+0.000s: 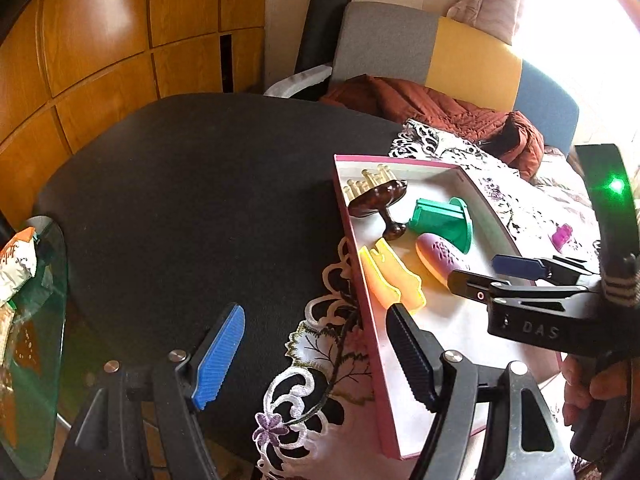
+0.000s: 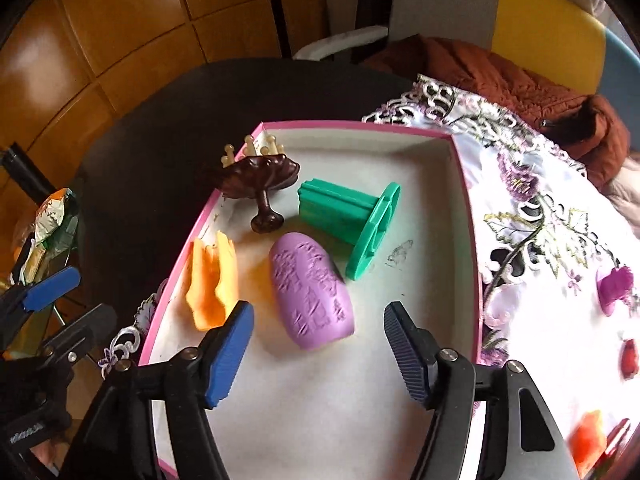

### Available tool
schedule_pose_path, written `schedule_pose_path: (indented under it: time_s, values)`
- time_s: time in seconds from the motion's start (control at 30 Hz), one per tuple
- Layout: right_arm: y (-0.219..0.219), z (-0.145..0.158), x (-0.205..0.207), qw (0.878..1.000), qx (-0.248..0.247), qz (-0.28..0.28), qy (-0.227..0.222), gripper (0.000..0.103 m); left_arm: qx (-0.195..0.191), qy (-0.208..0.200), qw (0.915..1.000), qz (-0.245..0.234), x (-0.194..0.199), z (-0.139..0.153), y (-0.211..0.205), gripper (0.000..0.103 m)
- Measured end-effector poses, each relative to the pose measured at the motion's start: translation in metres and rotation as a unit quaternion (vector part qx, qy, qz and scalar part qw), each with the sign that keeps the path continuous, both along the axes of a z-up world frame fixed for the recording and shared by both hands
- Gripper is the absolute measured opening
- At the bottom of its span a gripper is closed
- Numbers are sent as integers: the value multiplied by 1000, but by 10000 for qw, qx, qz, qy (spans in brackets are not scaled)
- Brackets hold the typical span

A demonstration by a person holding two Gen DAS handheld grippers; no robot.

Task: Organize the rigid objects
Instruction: 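Carry the purple egg into the tray with the right gripper and open it, then move both grippers back from the tray toward the toys on the cloth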

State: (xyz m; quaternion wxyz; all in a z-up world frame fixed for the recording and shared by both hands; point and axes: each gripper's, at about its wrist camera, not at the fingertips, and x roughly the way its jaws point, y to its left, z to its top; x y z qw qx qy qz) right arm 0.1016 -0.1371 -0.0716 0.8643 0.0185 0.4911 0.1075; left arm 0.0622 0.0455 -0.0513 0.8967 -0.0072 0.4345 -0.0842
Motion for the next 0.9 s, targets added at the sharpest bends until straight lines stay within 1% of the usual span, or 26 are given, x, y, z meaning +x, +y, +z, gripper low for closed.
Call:
schedule_pose_path:
  time_s: [0.23,0.53,0.73,0.9]
  values:
    - [-5,20,-23,9994,-46,-61,-344,69,53,-59,9999,-76,-4,4,-6,74]
    - [-29,44,-41,9967,-23,-327,-741,72,162,-101,9996,-229,-9,7,-18,75]
    - [-60,57,-55,9935,-76,-626,-950,75,206,-155,9990,-365,-13,11,-26,74]
    - [-101,65,-73,9888,-271,-1022,-1053,78,289,-201,9980,-533,-16,14,-37,74]
